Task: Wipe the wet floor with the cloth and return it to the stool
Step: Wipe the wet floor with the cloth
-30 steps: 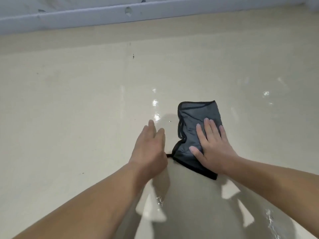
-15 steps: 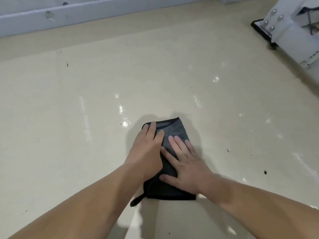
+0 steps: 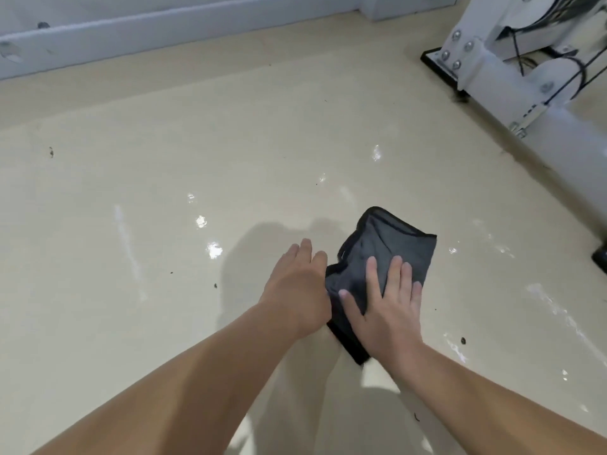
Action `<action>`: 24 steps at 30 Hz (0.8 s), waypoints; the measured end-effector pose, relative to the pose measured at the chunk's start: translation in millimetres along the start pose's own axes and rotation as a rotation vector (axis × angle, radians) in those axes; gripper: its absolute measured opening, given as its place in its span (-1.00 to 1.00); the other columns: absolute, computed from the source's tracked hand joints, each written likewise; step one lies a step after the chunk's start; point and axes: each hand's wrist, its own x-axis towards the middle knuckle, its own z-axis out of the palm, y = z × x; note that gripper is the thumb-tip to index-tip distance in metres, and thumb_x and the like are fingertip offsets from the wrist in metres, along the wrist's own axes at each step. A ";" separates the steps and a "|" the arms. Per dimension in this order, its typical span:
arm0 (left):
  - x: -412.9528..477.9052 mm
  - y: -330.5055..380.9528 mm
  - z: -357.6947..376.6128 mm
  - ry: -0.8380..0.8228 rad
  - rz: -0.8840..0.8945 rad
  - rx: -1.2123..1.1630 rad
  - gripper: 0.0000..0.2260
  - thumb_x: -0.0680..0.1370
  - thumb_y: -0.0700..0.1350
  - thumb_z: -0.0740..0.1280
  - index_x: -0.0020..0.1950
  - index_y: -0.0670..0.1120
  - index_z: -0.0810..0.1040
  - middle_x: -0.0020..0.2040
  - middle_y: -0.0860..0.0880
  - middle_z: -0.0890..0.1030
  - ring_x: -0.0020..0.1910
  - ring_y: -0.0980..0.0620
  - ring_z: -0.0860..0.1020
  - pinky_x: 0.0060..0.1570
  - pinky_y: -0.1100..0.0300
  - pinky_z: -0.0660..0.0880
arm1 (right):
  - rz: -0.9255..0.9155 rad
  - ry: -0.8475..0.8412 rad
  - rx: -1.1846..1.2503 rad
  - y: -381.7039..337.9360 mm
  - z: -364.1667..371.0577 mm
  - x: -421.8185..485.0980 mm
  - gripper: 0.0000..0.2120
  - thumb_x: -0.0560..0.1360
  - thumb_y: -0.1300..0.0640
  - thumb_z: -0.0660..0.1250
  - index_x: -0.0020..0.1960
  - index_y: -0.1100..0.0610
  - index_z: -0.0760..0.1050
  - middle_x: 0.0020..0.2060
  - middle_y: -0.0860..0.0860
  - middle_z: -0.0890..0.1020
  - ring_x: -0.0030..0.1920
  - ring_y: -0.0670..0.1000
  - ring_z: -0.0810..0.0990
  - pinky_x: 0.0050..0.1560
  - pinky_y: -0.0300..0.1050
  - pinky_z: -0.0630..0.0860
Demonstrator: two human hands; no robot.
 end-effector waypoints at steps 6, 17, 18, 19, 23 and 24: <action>12.2 38.6 12.2 -0.135 0.222 0.127 -0.48 0.61 -0.10 0.21 0.56 -0.12 0.21 0.58 -0.14 0.18 0.56 -0.08 0.11 0.58 0.10 0.05 | -0.130 -0.127 -0.004 33.4 -9.5 -25.1 -0.07 0.30 -0.57 -0.51 0.58 -0.18 -0.41 0.56 0.08 -0.47 0.51 0.06 -0.58 0.56 0.12 -0.40; 123.1 91.5 15.4 -0.099 0.236 0.292 -0.60 0.56 -0.06 0.33 0.35 -0.14 0.35 0.36 -0.15 0.35 0.33 -0.13 0.33 0.33 0.08 0.34 | 0.073 -0.232 -0.001 129.5 -70.3 119.6 -0.04 0.39 -0.65 -0.11 0.61 -0.24 -0.36 0.60 0.01 -0.42 0.58 0.03 -0.46 0.58 0.12 -0.35; 134.5 94.9 16.9 -0.102 0.188 0.299 -0.50 0.56 0.00 0.36 0.41 -0.16 0.30 0.44 -0.20 0.30 0.42 -0.18 0.28 0.39 0.02 0.31 | 0.094 -0.232 0.007 136.0 -74.2 130.1 -0.02 0.37 -0.66 -0.11 0.61 -0.24 -0.36 0.60 0.02 -0.41 0.58 0.03 -0.46 0.58 0.13 -0.35; 145.6 98.3 18.5 -0.117 0.144 0.322 -0.38 0.55 0.09 0.38 0.47 -0.18 0.25 0.52 -0.23 0.24 0.49 -0.23 0.21 0.45 -0.04 0.27 | 0.116 -0.226 0.009 142.4 -78.1 140.5 -0.01 0.36 -0.67 -0.12 0.61 -0.24 -0.36 0.60 0.02 -0.41 0.59 0.04 -0.45 0.57 0.13 -0.36; 172.4 107.7 17.8 -0.242 0.032 0.379 -0.02 0.42 0.33 0.47 0.58 -0.18 0.10 0.62 -0.24 0.06 0.59 -0.26 0.07 0.48 -0.16 0.27 | 0.209 -0.215 0.047 167.9 -93.3 175.7 -0.01 0.37 -0.67 -0.10 0.61 -0.24 -0.36 0.61 0.03 -0.40 0.59 0.05 -0.43 0.56 0.13 -0.38; 175.6 108.2 17.7 -0.257 0.024 0.359 -0.01 0.40 0.34 0.49 0.57 -0.18 0.12 0.62 -0.22 0.07 0.59 -0.24 0.08 0.44 -0.16 0.33 | 0.226 -0.205 0.056 174.9 -96.4 182.3 0.00 0.36 -0.67 -0.11 0.62 -0.24 -0.35 0.61 0.03 -0.39 0.60 0.05 -0.43 0.57 0.13 -0.37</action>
